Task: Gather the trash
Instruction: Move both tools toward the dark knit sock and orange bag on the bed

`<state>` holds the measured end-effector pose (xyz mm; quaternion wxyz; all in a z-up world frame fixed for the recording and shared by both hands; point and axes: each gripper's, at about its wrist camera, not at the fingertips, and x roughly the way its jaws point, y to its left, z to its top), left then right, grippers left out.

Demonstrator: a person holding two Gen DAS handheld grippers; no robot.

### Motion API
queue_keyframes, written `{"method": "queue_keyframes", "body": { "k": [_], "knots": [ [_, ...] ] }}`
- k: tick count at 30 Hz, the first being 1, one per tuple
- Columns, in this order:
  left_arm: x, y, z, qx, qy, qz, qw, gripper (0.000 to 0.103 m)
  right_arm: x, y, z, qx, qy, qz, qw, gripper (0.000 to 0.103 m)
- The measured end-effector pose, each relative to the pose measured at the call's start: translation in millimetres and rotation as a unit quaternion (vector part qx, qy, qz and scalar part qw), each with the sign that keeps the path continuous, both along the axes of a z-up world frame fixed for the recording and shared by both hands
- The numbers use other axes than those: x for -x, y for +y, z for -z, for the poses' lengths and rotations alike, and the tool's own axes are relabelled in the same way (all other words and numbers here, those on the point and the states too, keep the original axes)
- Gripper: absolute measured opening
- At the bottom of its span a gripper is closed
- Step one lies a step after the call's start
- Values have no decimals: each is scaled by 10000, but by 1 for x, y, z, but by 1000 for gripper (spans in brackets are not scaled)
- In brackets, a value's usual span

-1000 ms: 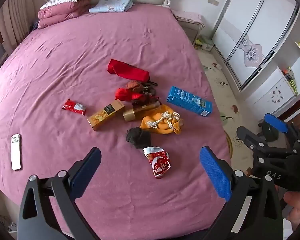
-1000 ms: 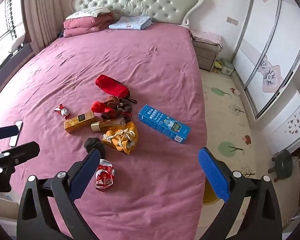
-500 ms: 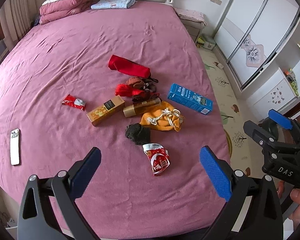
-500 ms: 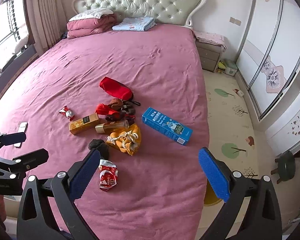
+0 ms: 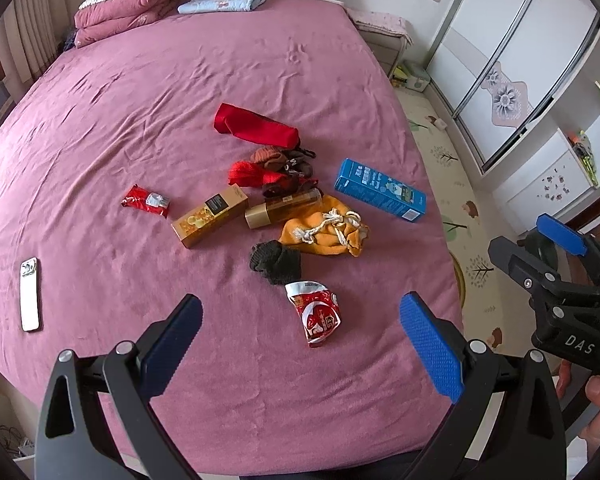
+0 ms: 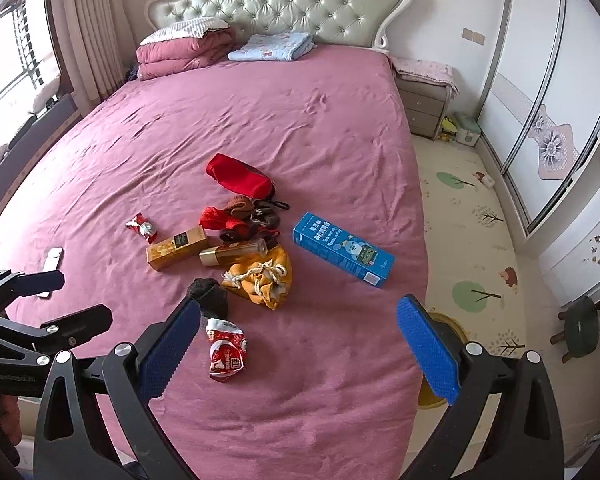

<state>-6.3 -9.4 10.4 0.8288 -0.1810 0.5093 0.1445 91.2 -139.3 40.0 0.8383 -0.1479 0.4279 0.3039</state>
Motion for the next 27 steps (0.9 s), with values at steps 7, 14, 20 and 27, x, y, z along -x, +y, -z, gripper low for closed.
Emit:
{"method": "queue_keyframes", "body": {
  "k": [7, 14, 20, 27],
  "knots": [
    [-2, 1, 5, 57, 45, -13, 10000, 99, -1, 3, -1, -6, 26, -42, 10000, 94],
    [-4, 1, 9, 109, 109, -25, 9999, 99, -2, 5, 0, -10, 68, -43, 10000, 94],
    [-4, 1, 10, 110, 121, -17, 9999, 99, -2, 5, 1, -12, 69, -44, 10000, 94],
    [-4, 1, 13, 122, 132, -20, 9998, 99, -4, 4, 2, -5, 72, -43, 10000, 94]
  ]
}}
